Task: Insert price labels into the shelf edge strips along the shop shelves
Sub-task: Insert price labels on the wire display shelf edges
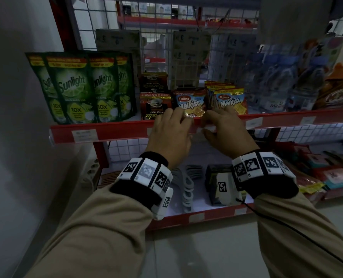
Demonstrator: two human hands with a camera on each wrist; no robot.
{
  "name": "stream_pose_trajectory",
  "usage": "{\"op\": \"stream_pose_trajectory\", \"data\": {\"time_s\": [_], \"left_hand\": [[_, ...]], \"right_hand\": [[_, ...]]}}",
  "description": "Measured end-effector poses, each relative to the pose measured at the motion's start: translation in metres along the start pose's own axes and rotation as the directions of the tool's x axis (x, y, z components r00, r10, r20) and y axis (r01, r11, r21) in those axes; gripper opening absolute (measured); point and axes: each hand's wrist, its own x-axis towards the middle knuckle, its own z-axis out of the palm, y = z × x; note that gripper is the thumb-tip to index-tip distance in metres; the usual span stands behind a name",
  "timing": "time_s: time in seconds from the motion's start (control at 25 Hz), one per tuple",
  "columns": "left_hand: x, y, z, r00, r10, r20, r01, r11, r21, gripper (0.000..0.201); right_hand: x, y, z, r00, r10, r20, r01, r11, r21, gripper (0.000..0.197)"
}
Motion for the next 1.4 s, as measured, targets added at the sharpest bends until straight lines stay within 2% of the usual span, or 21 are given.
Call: {"op": "stream_pose_trajectory", "data": {"time_s": [0.12, 0.28, 0.44, 0.52, 0.64, 0.72, 0.84, 1.0, 1.08, 1.28, 1.4], "left_hand": [[0.002, 0.001, 0.001, 1.000, 0.000, 0.017, 0.001, 0.999, -0.053, 0.032], [0.005, -0.001, 0.003, 1.000, -0.031, 0.002, 0.031, 0.993, -0.113, 0.027], [0.008, -0.001, 0.003, 0.997, -0.078, -0.021, 0.072, 0.974, -0.214, 0.031], [0.010, -0.001, 0.003, 0.993, -0.108, -0.036, 0.095, 0.959, -0.267, 0.039], [0.014, -0.001, 0.003, 0.991, -0.120, -0.054, 0.102, 0.958, -0.269, 0.030], [0.015, -0.002, 0.003, 0.994, -0.101, -0.051, 0.088, 0.974, -0.209, 0.024], [0.013, -0.002, 0.005, 0.994, -0.102, -0.047, 0.090, 0.976, -0.199, 0.025], [0.013, 0.000, 0.002, 0.989, -0.130, -0.073, 0.108, 0.961, -0.256, 0.022], [0.011, 0.001, 0.003, 0.990, -0.122, -0.074, 0.100, 0.963, -0.252, 0.023], [0.008, 0.002, 0.009, 0.993, -0.098, -0.072, 0.083, 0.980, -0.181, 0.032], [0.013, 0.002, 0.010, 0.995, -0.095, -0.028, 0.092, 0.990, -0.109, 0.028]], "right_hand": [[0.000, 0.001, -0.002, 1.000, -0.002, 0.016, 0.002, 1.000, 0.015, 0.020], [0.003, 0.003, -0.005, 0.995, 0.037, -0.090, -0.012, 0.964, 0.265, 0.011], [0.003, 0.003, -0.009, 0.959, 0.236, -0.159, -0.087, 0.774, 0.627, 0.007], [0.003, 0.003, -0.010, 0.954, 0.268, -0.132, -0.093, 0.686, 0.722, 0.012], [0.002, 0.002, -0.012, 0.971, 0.236, -0.023, -0.131, 0.613, 0.779, 0.021], [0.000, 0.000, -0.011, 0.982, 0.191, -0.008, -0.121, 0.655, 0.746, 0.020], [-0.001, 0.001, -0.012, 0.987, 0.149, -0.055, -0.077, 0.752, 0.655, 0.008], [0.000, 0.010, -0.012, 0.963, 0.149, -0.225, -0.028, 0.885, 0.465, 0.014], [0.002, 0.012, -0.011, 0.958, 0.119, -0.261, -0.011, 0.924, 0.383, 0.014], [0.002, 0.013, -0.004, 0.994, 0.074, -0.083, -0.047, 0.956, 0.289, 0.012], [0.001, 0.014, -0.002, 0.997, 0.073, -0.039, -0.061, 0.966, 0.253, 0.014]]}}
